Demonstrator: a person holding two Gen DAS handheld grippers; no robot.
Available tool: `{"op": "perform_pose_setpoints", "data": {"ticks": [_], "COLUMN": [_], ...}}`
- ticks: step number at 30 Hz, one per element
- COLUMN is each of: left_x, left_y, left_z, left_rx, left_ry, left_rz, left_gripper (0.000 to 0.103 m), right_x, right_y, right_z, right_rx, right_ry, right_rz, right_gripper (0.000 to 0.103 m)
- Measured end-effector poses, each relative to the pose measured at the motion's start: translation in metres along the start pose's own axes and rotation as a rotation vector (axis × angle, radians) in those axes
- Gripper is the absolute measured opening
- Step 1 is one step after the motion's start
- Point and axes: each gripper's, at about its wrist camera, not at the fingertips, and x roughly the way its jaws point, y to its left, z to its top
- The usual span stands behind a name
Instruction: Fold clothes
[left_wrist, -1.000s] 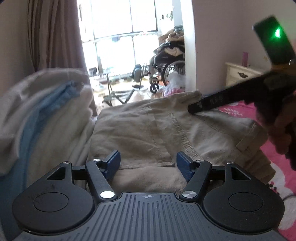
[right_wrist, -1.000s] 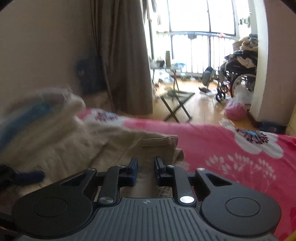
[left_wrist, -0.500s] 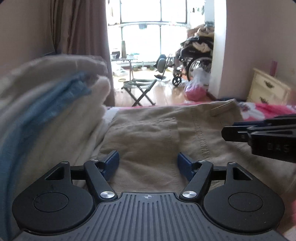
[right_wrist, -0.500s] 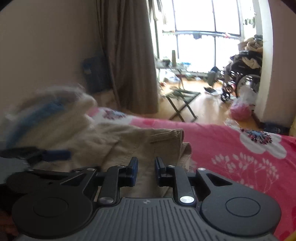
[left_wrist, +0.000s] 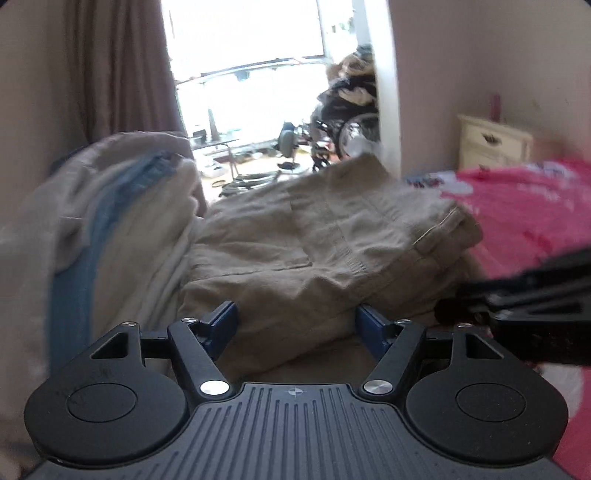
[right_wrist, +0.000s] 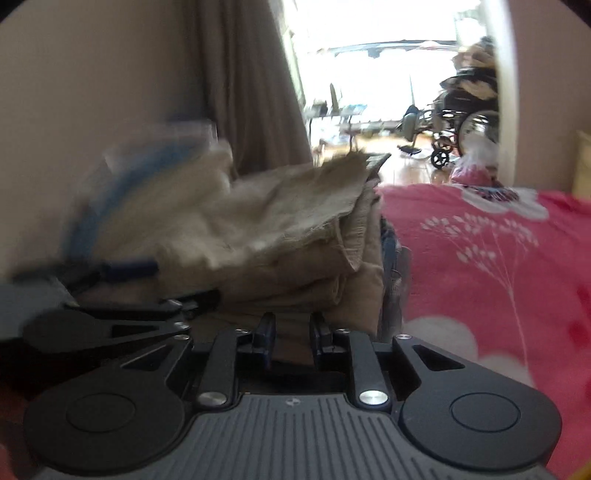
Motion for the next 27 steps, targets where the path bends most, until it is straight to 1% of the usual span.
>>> {"op": "perform_pose_setpoints", "data": {"ticks": [1, 4, 6, 8, 9, 10, 11, 13, 15, 17, 20, 21, 22, 24, 27], "left_x": [-0.01, -0.051, -0.076, -0.097, -0.107, -0.115, -0.123, -0.138, -0.15, -0.16, -0.17, -0.173, -0.175, -0.183, -0.19], "left_y": [0.005, 0.006, 0.008, 0.009, 0.009, 0.008, 0.008, 0.006, 0.004, 0.004, 0.006, 0.007, 0.009, 0.01, 0.013], "left_z": [0.0, -0.008, -0.017, -0.028, -0.036, -0.043, -0.051, -0.065, -0.076, -0.083, -0.088, -0.089, -0.089, -0.092, -0.092], "left_rx": [-0.013, 0.002, -0.013, -0.04, -0.057, -0.077, -0.098, -0.142, -0.181, -0.208, -0.226, -0.234, -0.239, -0.245, -0.244], "left_ry": [-0.012, -0.042, -0.025, 0.003, 0.019, 0.035, 0.046, 0.069, 0.087, 0.102, 0.121, 0.127, 0.135, 0.142, 0.132], "left_rz": [-0.008, 0.013, 0.001, -0.014, -0.02, -0.024, -0.029, -0.03, -0.014, -0.001, 0.015, 0.018, 0.017, 0.022, 0.032], "left_gripper": [0.071, 0.072, 0.073, 0.076, 0.081, 0.084, 0.086, 0.098, 0.1, 0.103, 0.103, 0.103, 0.103, 0.103, 0.103], "right_x": [-0.016, -0.058, -0.081, -0.097, -0.105, -0.11, -0.113, -0.119, -0.123, -0.129, -0.138, -0.141, -0.144, -0.149, -0.157], "right_y": [0.0, 0.001, 0.009, 0.016, 0.021, 0.024, 0.027, 0.034, 0.042, 0.05, 0.06, 0.063, 0.066, 0.071, 0.077], "right_z": [-0.006, -0.034, -0.052, -0.065, -0.07, -0.073, -0.075, -0.079, -0.083, -0.086, -0.089, -0.09, -0.091, -0.092, -0.093], "right_rx": [0.029, 0.037, 0.009, -0.022, -0.031, -0.03, -0.025, -0.024, -0.039, -0.051, -0.069, -0.075, -0.081, -0.093, -0.115], "right_ry": [-0.003, 0.047, 0.073, 0.091, 0.102, 0.113, 0.127, 0.15, 0.161, 0.154, 0.142, 0.141, 0.139, 0.124, 0.091], "right_rz": [0.006, -0.011, -0.04, -0.062, -0.07, -0.072, -0.073, -0.08, -0.097, -0.119, -0.155, -0.168, -0.181, -0.2, -0.199], "right_gripper": [0.025, 0.032, 0.04, 0.043, 0.046, 0.05, 0.057, 0.061, 0.068, 0.073, 0.08, 0.085, 0.088, 0.098, 0.102]}}
